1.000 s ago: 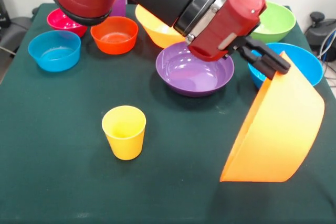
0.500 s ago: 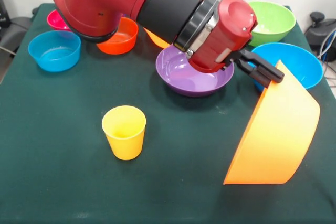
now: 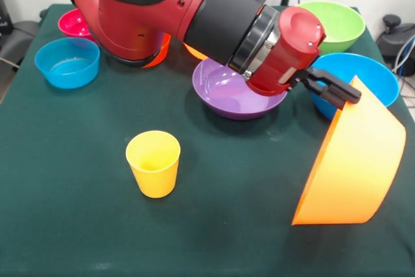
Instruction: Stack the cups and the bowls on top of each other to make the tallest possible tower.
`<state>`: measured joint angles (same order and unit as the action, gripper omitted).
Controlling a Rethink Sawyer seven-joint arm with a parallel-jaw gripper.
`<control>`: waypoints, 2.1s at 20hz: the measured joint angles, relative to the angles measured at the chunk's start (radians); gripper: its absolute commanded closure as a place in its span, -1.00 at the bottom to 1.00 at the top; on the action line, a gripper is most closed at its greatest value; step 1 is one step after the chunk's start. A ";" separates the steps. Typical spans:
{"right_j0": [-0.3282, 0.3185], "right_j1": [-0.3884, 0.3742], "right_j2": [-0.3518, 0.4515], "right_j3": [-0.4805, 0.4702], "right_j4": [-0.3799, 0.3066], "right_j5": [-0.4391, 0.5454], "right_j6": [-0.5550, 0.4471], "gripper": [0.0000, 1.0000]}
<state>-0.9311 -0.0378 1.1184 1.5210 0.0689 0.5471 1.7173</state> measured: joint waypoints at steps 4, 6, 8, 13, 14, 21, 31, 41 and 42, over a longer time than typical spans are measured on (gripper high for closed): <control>0.000 0.016 0.011 0.000 -0.011 0.014 0.000 1.00; -0.002 0.021 0.014 0.000 -0.016 0.021 0.000 1.00; -0.004 0.027 0.017 0.000 -0.021 0.024 0.000 1.00; -0.022 0.049 0.029 0.000 -0.045 0.025 0.000 1.00; -0.029 0.054 0.031 0.000 -0.054 0.025 0.000 1.00; -0.052 0.047 0.032 0.000 -0.082 0.025 0.000 1.00; -0.058 0.031 0.032 0.000 -0.089 0.038 0.000 1.00; -0.058 0.048 0.033 -0.007 -0.094 0.075 0.000 1.00; -0.058 0.050 0.033 -0.007 -0.097 0.079 0.000 1.00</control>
<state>-0.9888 0.0123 1.1510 1.5137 -0.0277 0.6256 1.7173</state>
